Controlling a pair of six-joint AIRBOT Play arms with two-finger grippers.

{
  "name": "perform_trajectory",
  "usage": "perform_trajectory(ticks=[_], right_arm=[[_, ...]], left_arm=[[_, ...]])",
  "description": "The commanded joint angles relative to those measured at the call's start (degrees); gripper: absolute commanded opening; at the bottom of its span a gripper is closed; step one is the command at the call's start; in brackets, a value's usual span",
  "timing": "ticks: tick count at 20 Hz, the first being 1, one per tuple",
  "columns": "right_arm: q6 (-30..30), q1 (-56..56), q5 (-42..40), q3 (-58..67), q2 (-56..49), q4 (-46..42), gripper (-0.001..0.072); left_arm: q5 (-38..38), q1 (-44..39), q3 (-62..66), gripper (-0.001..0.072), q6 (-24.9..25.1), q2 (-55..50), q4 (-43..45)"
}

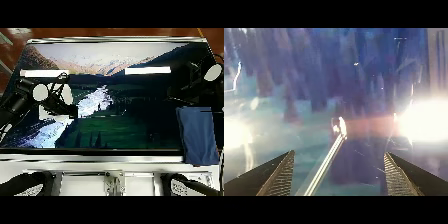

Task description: Fold the shirts.

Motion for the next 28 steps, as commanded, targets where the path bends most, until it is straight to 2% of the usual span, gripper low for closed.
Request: perform_trajectory(ticks=[1,15,19,22,24,26,28], right_arm=[[0.00,0.04,0.02,0.07,-0.02,0.00,0.0699],[0.70,0.04,-1.64,0.07,-0.02,0.07,0.0699],[0.63,0.04,-2.05,0.07,-0.02,-0.02,0.0699],[0.26,0.02,-2.51,0.07,-0.09,-0.22,0.0699],[-0.98,0.04,-4.35,0.07,-0.09,-0.20,0.0699],[-1.92,0.04,-6.21,0.07,-0.09,-0.20,0.0699],[-2.91,0.04,-7.61,0.04,-0.09,-0.17,0.0699]], left_arm=[[0.02,0.02,-0.02,0.0706,0.02,0.04,0.00],[0.48,0.02,-0.04,0.0706,0.00,0.02,0.00],[8.09,0.00,-0.04,0.0706,0.00,-0.33,-0.04],[8.57,0.00,-0.07,0.0705,-0.17,-0.39,-1.57],[11.58,0.22,-0.04,0.0705,0.46,-0.92,0.07],[13.16,3.32,1.51,0.0708,0.44,-2.64,4.68],[12.98,11.58,6.82,0.0717,0.31,-5.95,5.51]])
